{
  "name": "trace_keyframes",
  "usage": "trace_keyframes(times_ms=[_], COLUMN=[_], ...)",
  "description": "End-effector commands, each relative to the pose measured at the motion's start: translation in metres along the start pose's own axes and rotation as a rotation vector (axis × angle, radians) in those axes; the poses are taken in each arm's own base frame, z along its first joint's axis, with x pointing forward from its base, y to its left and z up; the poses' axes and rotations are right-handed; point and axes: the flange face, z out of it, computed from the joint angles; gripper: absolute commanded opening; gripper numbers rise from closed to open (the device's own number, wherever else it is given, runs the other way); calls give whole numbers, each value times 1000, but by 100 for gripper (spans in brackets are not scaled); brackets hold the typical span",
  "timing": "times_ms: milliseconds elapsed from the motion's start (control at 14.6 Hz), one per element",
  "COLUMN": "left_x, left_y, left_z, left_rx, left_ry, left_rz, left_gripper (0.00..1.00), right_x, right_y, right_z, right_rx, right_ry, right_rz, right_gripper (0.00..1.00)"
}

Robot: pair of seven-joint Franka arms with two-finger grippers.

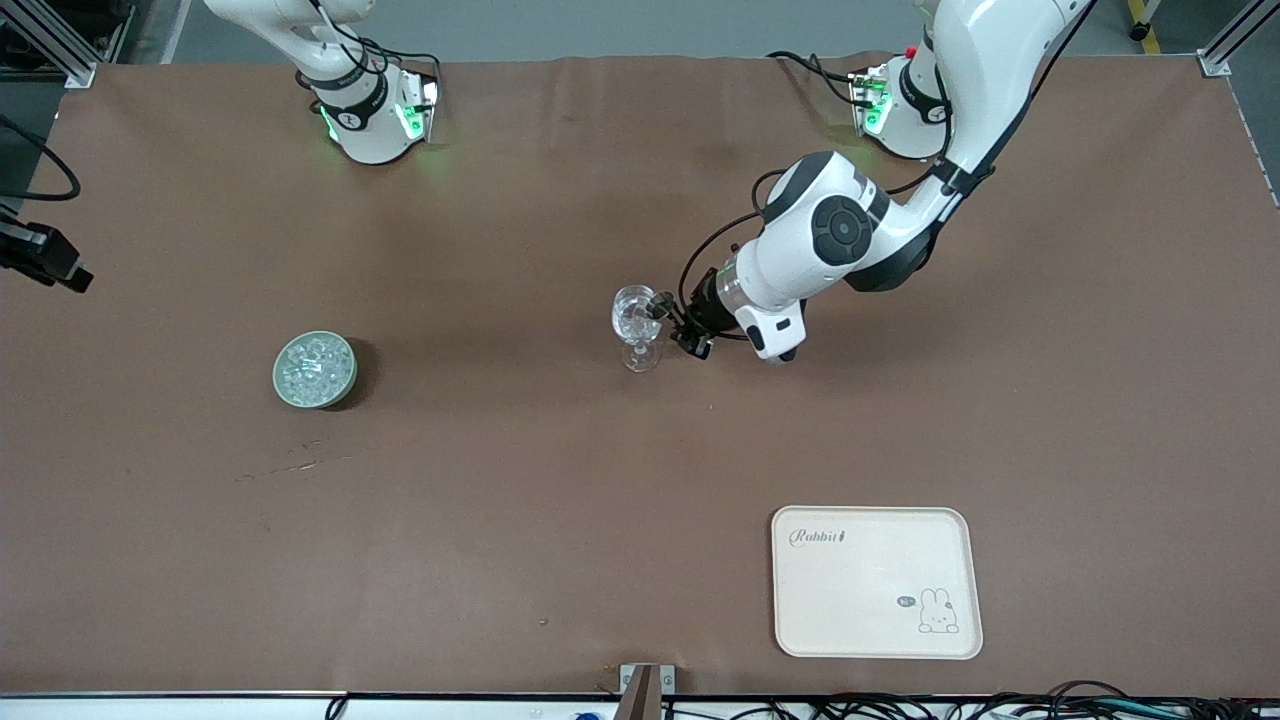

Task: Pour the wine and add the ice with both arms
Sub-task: 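Move the jigger over the wine glass with the left gripper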

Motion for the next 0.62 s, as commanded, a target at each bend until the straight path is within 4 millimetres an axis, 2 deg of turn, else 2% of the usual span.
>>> trace_keyframes(times_ms=[0,548], left_x=[-16,-26], left_y=[2,-1], left_z=[-1,0], left_rx=[-22,-43], left_ry=[21,112], left_rz=[2,30], left_gripper=[0,0], right_x=[0,-1], right_y=[0,-2], right_z=[-2,-2], right_rx=[4,5], right_ry=[-5,-6], right_rz=[-7,-10], right_gripper=[1,2])
